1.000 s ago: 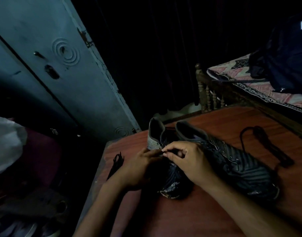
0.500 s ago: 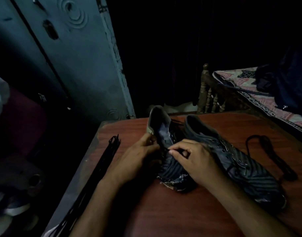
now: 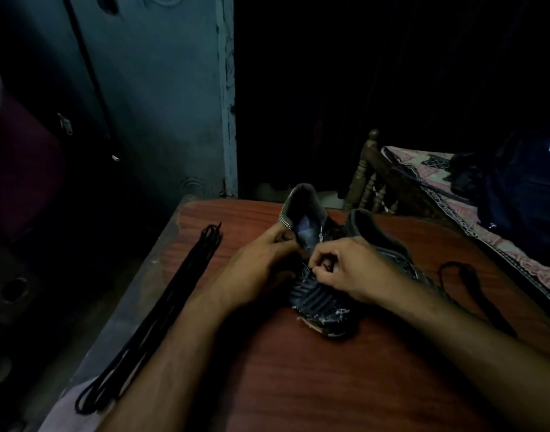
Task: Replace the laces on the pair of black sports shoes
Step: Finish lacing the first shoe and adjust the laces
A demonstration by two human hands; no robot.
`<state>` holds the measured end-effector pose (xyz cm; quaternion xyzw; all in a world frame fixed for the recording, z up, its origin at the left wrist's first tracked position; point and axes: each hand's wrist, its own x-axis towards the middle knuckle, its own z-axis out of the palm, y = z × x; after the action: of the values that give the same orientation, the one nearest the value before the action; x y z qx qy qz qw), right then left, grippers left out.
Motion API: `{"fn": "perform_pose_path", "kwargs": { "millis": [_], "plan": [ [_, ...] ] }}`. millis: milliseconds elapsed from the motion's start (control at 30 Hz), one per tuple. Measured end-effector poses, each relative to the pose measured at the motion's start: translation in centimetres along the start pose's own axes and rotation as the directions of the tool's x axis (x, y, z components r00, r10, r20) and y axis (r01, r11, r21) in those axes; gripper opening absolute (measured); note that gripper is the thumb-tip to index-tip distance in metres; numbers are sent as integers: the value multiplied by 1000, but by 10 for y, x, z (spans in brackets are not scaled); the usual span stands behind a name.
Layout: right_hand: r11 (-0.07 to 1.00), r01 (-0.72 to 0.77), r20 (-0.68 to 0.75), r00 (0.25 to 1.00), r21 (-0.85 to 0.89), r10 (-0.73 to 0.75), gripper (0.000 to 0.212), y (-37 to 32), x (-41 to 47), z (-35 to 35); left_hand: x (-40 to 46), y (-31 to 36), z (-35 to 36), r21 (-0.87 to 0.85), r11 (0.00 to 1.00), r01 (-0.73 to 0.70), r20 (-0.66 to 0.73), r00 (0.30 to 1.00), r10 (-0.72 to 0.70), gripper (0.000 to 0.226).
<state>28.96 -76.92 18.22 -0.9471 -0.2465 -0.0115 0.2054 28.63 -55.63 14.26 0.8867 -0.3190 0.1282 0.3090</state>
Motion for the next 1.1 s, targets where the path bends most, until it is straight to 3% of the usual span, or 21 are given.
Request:
{"fn": "perform_pose_path", "kwargs": {
  "millis": [267, 433, 600, 767, 933, 1100],
  "plan": [
    [1000, 5, 89, 996, 2, -5, 11, 2, 9, -6, 0, 1, 0, 12, 1000, -7, -26, 1000, 7, 33],
    [993, 120, 201, 973, -9, -116, 9, 11, 9, -8, -2, 1, 0, -4, 1000, -10, -43, 999, 10, 37],
    [990, 103, 142, 983, 99, -117, 10, 14, 8, 1, -5, -1, 3, -198, 976, 94, -156, 980, -126, 57],
    [981, 47, 72, 996, 188, -61, 9, 15, 7, 15, -6, 0, 0, -184, 976, 119, -136, 980, -145, 32],
    [979, 20, 39, 999, 202, -28, 13, 12, 8, 20, -6, -4, 0, -141, 984, 110, -130, 983, -128, 26],
    [924, -65, 76, 996, 376, 39, 10, 21, 6, 25, -5, -3, 1, -194, 973, 126, -144, 977, -155, 24]
  ]
}}
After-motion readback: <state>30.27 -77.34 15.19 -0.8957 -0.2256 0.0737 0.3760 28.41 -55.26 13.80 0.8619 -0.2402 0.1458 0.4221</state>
